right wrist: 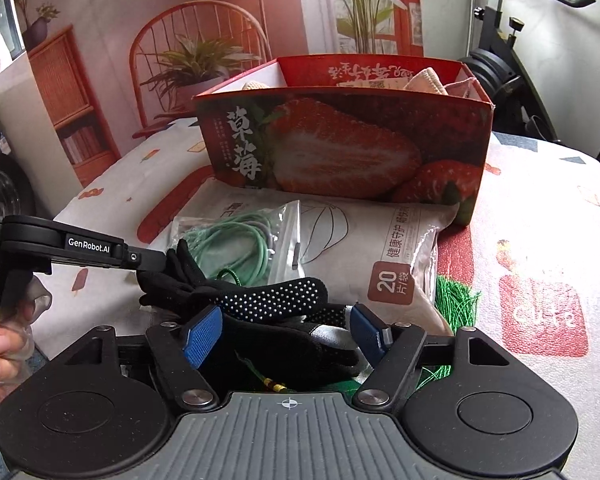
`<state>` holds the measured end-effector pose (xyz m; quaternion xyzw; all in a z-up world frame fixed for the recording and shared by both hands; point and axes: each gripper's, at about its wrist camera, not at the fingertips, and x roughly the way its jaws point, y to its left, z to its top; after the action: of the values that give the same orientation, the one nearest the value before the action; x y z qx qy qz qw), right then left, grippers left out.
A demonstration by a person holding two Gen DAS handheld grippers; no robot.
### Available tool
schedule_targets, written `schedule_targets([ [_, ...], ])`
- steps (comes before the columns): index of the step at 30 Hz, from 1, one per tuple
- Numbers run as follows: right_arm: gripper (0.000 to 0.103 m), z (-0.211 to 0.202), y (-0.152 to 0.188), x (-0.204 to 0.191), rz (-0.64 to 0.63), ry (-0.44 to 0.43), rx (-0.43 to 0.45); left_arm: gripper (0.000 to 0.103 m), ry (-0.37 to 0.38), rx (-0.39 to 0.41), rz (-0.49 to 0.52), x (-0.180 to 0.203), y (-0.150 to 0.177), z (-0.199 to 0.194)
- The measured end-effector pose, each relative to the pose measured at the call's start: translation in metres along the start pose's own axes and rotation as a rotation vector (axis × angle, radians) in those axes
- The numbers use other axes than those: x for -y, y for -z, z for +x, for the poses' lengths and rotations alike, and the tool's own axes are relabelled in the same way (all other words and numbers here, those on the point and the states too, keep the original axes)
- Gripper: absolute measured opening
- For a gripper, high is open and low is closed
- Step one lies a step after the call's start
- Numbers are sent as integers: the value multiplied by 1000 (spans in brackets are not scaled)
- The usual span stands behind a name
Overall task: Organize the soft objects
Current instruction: 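Lower both tools onto the black dotted glove and close on it, then lift the black glove with both grippers over the red box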
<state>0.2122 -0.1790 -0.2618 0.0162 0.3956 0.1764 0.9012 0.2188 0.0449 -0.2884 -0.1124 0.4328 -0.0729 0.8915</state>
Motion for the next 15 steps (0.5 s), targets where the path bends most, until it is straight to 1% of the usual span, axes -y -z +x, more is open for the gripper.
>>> schedule_targets([
  [4,67,6,4,2,-4,23,-24,6,1,-4,-1,1,0,1],
  [6,65,8,6,7,15,29,-36,6,3,-7,-2,0,0,1],
  [8,55,10,8,12,47,18,-46,6,6,-10,-3,0,1,2],
  [9,54,10,8,14,57,13,-48,6,8,-12,-3,0,1,2],
  [12,42,9,9,17,74,4,-39,6,14,-14,-5,0,1,2],
  [14,26,8,9,18,82,-12,-34,6,30,-8,-7,0,1,0],
  [15,22,8,8,19,87,-23,-33,6,39,-3,-6,1,1,-1],
])
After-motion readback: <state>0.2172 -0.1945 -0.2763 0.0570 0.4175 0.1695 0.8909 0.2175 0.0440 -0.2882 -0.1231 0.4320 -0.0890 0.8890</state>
